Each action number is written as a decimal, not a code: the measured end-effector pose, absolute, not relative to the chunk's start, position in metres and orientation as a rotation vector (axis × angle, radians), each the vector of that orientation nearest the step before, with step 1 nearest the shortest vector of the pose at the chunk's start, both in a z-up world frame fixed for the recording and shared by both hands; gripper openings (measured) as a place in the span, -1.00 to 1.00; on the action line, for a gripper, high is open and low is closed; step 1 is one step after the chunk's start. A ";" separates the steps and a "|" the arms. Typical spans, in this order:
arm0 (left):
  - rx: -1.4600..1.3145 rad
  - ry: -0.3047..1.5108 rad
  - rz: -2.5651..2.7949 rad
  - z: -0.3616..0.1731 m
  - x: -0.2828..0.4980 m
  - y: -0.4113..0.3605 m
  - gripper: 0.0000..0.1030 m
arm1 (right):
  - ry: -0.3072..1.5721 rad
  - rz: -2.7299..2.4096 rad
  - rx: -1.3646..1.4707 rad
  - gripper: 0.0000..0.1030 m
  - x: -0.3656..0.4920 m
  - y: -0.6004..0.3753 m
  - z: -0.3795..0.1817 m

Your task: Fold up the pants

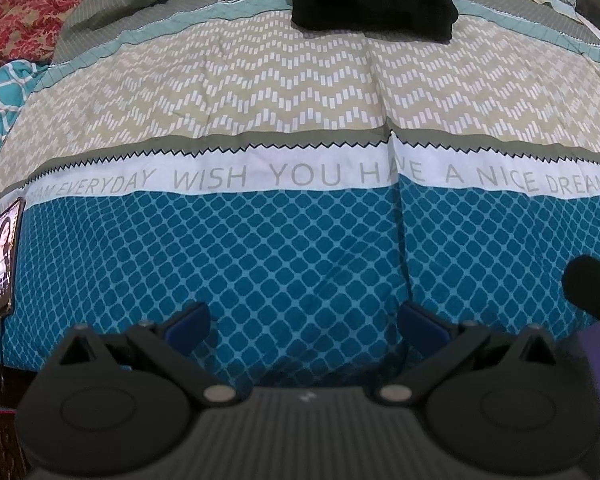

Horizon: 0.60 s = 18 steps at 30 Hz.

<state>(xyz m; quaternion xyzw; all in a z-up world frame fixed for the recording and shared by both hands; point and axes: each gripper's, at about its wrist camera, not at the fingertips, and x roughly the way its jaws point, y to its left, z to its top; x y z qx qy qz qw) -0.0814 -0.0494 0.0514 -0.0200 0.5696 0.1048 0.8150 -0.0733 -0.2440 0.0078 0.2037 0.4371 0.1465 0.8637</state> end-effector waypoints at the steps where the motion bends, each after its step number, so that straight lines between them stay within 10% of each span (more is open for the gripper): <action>1: -0.042 1.217 0.224 0.051 -0.081 -0.049 1.00 | 0.918 0.307 0.428 1.00 -0.073 -0.244 0.007; 18: -0.041 1.230 0.230 0.046 -0.081 -0.046 1.00 | 0.936 0.304 0.437 1.00 -0.071 -0.245 0.004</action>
